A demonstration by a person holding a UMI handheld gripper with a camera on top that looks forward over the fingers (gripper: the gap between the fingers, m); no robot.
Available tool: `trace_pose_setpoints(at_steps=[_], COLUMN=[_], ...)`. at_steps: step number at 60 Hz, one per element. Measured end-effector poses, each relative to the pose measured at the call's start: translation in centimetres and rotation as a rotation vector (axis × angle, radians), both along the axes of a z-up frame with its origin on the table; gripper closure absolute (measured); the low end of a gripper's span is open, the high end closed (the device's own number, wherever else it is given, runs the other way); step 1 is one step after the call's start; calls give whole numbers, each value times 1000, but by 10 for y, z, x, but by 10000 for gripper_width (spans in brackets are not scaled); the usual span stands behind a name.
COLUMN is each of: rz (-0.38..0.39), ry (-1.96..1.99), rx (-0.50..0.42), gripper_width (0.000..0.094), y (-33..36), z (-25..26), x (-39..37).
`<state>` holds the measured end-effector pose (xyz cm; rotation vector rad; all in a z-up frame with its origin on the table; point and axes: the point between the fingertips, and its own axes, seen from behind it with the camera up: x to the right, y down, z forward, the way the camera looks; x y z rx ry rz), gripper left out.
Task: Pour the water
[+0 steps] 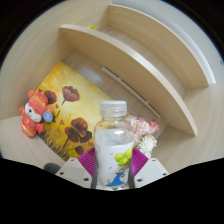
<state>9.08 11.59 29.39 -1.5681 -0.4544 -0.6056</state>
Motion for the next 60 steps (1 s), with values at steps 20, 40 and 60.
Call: trace_pose_setpoints(at_steps=[20, 40, 60], rz=[-105, -133, -125], ry=[579, 660, 697], rx=[-23, -117, -114], gripper_width=[478, 481, 400], y=[9, 36, 32], z=[-100, -210, -227], x=[54, 78, 82])
